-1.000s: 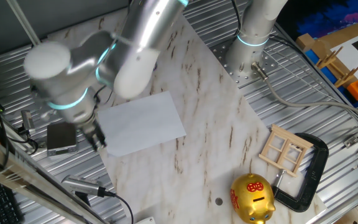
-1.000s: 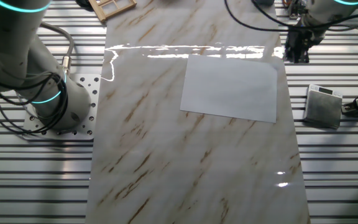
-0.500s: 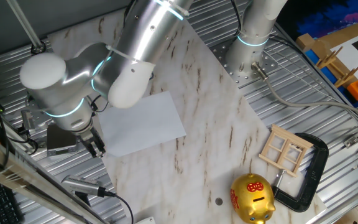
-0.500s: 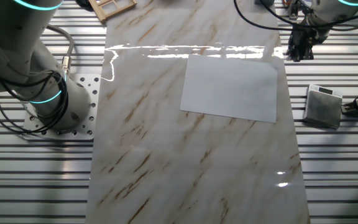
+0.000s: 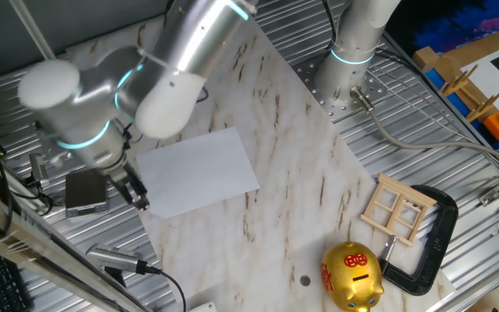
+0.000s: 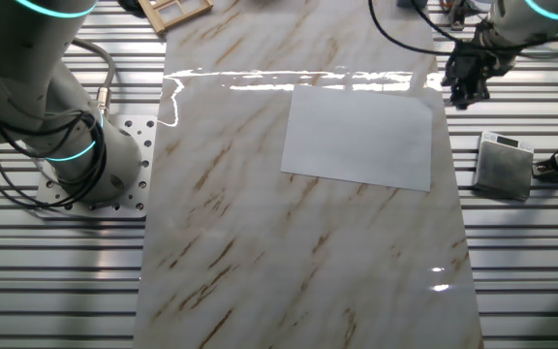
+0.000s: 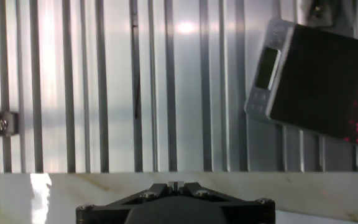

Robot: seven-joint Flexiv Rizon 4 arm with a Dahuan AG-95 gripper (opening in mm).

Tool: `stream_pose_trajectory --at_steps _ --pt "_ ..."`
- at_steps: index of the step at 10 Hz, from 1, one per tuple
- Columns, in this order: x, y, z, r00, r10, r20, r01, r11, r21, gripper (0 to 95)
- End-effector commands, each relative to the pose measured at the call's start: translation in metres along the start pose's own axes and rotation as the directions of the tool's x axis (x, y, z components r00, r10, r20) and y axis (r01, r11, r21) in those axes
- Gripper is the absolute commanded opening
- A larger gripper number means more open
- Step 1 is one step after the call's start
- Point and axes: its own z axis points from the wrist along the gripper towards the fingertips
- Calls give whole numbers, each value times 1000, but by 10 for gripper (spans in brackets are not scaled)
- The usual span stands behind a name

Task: Flip over and spread out the paper that is laid flat on the table

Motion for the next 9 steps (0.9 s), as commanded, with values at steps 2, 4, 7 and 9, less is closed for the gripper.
stream_pose_trajectory --at_steps 2,4,7,9 --pt "20 -13 -11 992 120 34 -119 992 -33 380" --pt "22 -14 -11 994 99 42 -98 995 -24 380" --pt "22 -14 -11 993 105 51 -104 994 -15 380" --pt "22 -14 -11 988 136 67 -135 991 -18 380"
